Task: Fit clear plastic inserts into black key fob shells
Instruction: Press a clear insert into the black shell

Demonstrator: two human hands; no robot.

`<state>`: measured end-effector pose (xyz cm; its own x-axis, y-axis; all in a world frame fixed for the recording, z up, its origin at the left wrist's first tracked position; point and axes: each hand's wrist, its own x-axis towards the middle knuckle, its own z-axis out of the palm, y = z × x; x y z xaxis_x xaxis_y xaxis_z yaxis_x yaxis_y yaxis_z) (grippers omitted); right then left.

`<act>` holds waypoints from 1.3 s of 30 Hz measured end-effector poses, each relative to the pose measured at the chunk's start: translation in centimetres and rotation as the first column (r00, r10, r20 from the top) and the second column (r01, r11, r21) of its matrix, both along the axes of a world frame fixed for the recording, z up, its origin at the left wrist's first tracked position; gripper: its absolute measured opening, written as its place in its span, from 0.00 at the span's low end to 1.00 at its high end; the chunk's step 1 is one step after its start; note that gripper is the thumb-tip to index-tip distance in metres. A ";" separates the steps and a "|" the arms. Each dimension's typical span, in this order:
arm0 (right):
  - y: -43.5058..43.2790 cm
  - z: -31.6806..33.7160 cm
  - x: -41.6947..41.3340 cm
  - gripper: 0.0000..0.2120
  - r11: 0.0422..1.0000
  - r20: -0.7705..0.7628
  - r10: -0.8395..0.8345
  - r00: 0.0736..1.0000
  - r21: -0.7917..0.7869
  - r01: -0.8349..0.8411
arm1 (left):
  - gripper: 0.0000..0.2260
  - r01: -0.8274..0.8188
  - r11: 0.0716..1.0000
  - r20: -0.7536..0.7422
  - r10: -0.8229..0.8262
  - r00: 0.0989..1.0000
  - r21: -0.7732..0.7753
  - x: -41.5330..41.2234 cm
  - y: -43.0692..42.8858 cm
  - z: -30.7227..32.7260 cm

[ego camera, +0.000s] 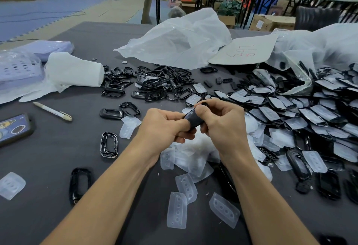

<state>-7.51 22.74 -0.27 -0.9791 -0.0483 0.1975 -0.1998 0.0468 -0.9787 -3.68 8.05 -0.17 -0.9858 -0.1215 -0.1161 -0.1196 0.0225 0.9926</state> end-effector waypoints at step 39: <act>-0.2 -0.4 -0.3 0.14 0.998 0.063 -0.012 0.998 -0.063 0.016 | 0.07 -0.123 0.978 -0.060 0.114 0.992 -0.167 -0.4 -0.2 -0.2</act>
